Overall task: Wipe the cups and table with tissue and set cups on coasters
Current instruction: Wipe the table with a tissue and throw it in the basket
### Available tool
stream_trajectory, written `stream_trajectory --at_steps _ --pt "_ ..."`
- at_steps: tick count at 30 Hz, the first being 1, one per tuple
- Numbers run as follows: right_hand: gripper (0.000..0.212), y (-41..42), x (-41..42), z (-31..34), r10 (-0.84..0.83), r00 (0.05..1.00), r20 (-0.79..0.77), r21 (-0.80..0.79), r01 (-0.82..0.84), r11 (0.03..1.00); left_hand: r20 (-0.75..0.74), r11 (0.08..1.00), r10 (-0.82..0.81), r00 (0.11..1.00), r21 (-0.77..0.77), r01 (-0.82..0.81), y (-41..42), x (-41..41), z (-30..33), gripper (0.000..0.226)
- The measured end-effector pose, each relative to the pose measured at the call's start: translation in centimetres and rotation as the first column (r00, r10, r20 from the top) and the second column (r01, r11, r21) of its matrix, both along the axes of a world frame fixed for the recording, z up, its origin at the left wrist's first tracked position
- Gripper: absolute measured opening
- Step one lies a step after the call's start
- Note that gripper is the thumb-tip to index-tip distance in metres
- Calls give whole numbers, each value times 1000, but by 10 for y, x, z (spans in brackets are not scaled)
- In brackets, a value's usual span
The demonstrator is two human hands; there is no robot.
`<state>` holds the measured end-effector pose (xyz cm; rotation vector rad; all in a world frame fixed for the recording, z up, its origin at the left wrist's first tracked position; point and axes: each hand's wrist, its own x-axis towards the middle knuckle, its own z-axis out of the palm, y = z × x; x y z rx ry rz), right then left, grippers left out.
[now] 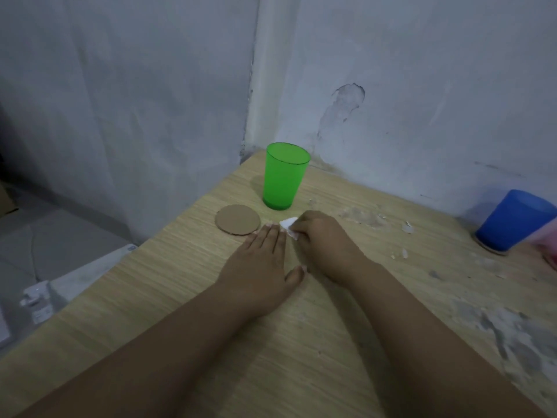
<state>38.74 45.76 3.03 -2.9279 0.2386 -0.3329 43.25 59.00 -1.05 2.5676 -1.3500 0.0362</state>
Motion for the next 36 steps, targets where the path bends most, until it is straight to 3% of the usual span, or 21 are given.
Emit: stream_trajectory --at_steps 2,8,14,18,23,26,30,36 --pt "24 -6 -17 -1 0 999 36 -34 1 999 -1 1000 -1 1000 -1 1 0 1 -1 76" --pt "31 -20 -3 -9 -232 972 37 10 231 973 -15 1000 1 1000 1 -1 0 1 -1 77" --pt "31 -1 -15 -11 -19 998 57 98 13 995 8 1000 -1 1000 -19 1 0 1 -2 76" --pt "32 -23 -34 -7 -58 998 21 -9 58 998 -7 1000 10 1000 -17 -10 0 2 -4 79" --pt "38 -14 -8 -3 -149 989 -10 47 149 988 -12 999 18 1000 -34 -18 0 2 -4 79" --pt "30 -5 -16 -6 -108 994 -25 22 108 994 2 999 16 1000 -38 -16 -1 2 -4 79" --pt "36 -7 -45 -8 -62 998 -22 -23 61 998 0 999 22 1000 -39 -22 -2 2 -5 80" --pt "41 -3 -37 -11 67 996 -59 58 -63 996 13 998 25 1000 -56 -25 -1 1 -5 82"
